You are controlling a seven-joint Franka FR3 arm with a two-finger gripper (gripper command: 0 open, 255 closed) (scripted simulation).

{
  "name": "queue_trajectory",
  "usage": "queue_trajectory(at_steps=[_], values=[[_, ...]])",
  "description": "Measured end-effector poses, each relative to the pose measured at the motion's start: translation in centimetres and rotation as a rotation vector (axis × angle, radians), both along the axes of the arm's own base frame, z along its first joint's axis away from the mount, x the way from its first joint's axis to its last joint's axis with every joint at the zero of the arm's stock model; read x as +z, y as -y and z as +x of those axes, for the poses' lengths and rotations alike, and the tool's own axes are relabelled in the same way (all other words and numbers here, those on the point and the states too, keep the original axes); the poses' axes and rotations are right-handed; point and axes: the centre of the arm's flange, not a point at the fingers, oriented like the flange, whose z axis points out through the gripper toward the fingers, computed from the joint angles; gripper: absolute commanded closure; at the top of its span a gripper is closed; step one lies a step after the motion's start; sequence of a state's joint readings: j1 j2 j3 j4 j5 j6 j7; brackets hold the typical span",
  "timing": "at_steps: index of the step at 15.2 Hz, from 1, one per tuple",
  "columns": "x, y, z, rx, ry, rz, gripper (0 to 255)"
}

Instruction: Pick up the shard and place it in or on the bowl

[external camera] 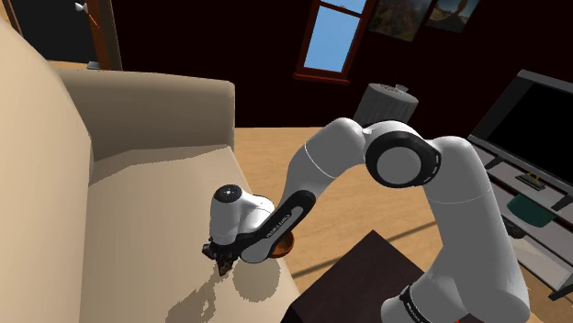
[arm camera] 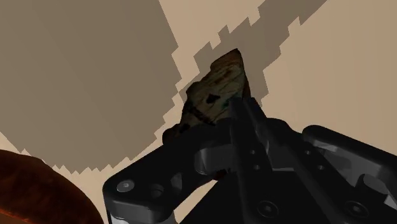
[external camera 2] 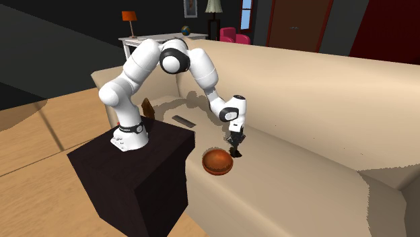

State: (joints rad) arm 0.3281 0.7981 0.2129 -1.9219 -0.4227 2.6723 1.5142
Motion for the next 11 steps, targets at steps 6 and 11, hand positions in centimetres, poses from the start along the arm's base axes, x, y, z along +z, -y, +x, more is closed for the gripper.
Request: queue_trajectory(at_steps=[6,11], values=[[0.3,0.1,-0.7,0.057,0.004,0.006,0],[0.8,1.1,-3.7,0.400,0.028,0.033,0]])
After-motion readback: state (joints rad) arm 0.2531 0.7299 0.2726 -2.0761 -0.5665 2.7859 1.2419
